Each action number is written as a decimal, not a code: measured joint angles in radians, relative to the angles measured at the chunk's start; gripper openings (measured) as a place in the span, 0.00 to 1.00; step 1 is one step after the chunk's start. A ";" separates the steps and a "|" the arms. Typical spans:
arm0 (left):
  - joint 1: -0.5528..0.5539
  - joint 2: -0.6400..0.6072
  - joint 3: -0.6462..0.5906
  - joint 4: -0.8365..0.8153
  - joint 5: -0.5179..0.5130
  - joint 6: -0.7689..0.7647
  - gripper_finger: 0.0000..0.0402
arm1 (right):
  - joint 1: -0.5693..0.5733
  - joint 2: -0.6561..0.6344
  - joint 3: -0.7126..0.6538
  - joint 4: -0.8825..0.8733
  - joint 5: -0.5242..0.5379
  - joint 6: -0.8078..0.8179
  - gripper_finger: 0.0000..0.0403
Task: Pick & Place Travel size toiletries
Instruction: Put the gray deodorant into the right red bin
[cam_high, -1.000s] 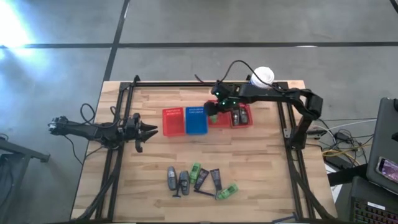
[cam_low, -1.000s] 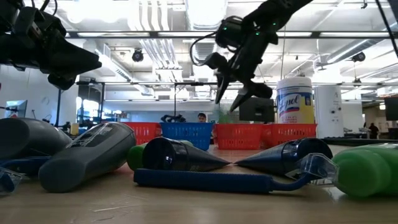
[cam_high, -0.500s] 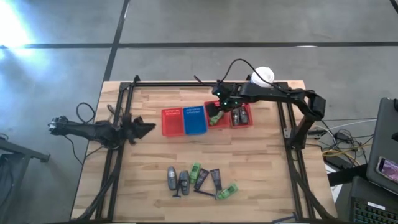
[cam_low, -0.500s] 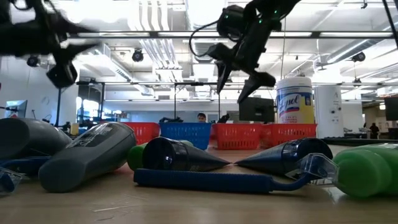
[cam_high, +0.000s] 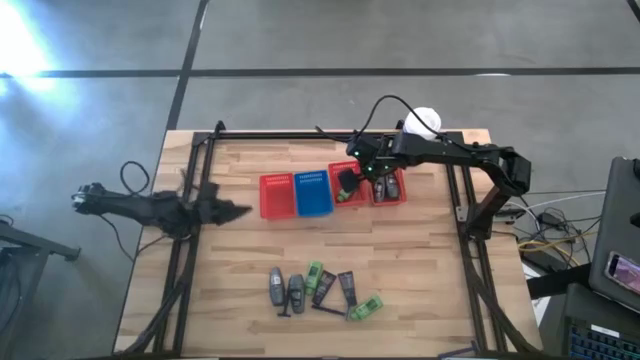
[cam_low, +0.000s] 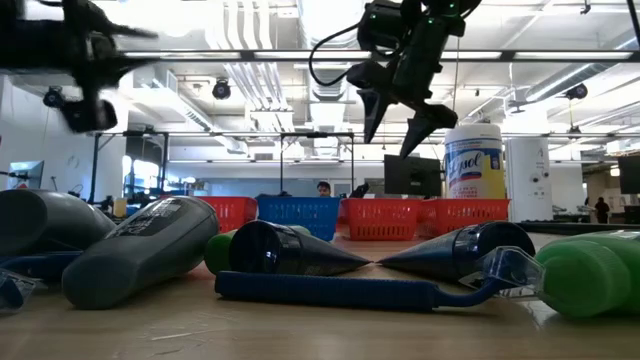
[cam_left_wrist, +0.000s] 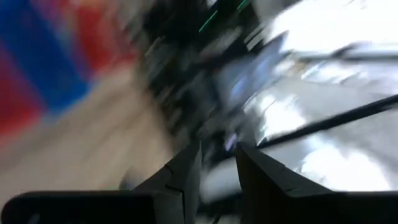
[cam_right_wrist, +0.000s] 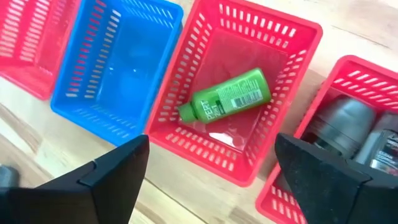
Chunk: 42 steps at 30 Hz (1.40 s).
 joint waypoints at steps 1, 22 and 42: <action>-0.003 0.040 0.034 -0.088 0.042 -0.045 0.27 | 0.000 -0.001 0.000 -0.007 0.000 -0.011 0.86; -0.184 0.876 0.526 -0.620 0.236 -0.591 0.29 | -0.001 -0.001 -0.001 -0.039 -0.005 -0.261 0.80; -0.155 1.241 0.713 -0.576 0.378 -0.799 0.58 | -0.001 -0.001 -0.003 -0.050 -0.004 -0.416 0.87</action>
